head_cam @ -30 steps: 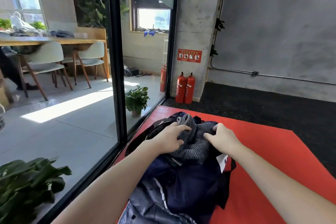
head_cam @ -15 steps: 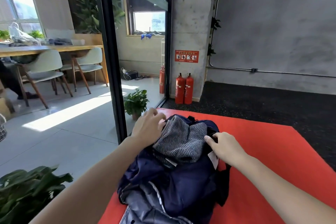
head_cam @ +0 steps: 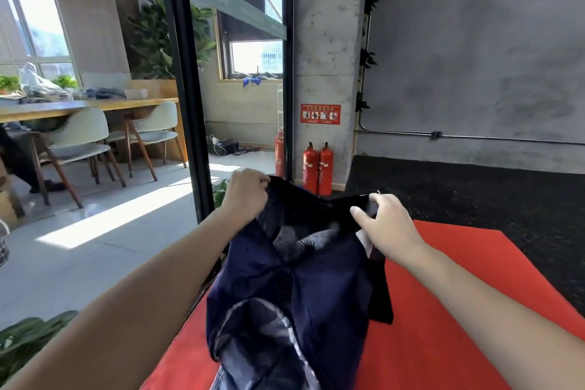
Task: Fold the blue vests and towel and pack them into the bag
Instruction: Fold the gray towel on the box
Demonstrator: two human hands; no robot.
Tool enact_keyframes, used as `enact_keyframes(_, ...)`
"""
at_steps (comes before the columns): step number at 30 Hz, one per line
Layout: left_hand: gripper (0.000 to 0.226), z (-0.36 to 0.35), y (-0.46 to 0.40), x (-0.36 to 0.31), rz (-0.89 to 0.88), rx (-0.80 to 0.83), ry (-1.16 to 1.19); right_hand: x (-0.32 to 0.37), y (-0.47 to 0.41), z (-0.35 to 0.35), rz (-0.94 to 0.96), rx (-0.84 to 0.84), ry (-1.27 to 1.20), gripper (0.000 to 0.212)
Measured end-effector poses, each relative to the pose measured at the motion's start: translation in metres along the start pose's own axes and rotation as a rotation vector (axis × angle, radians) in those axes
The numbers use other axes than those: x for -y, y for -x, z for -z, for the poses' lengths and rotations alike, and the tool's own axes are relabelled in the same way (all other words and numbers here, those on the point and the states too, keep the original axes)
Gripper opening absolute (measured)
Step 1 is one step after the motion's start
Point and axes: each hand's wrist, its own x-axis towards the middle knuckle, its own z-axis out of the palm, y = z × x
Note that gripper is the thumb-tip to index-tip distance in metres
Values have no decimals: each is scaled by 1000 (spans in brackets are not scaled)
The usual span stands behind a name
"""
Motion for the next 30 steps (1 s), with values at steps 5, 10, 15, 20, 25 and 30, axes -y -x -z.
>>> enact_keyframes(5,29,23,0,-36,-57,-72,0,12,-14,38,-31,-37,-55,24)
enact_keyframes(10,28,17,5,-60,-96,-62,14,6,-17,67,-47,-62,-55,32)
enact_keyframes(15,30,1,13,-94,-90,-22,48,-11,-21,99,-87,-84,-45,41)
enact_keyframes(20,30,-16,29,-156,-73,-18,160,-43,-36,140,-131,-123,-21,43)
enact_keyframes(25,27,-44,70,-214,-80,69,255,-93,-51,173,-181,-139,-12,39)
enact_keyframes(30,27,-96,128,-241,-58,203,220,-141,-29,179,-275,118,4,65)
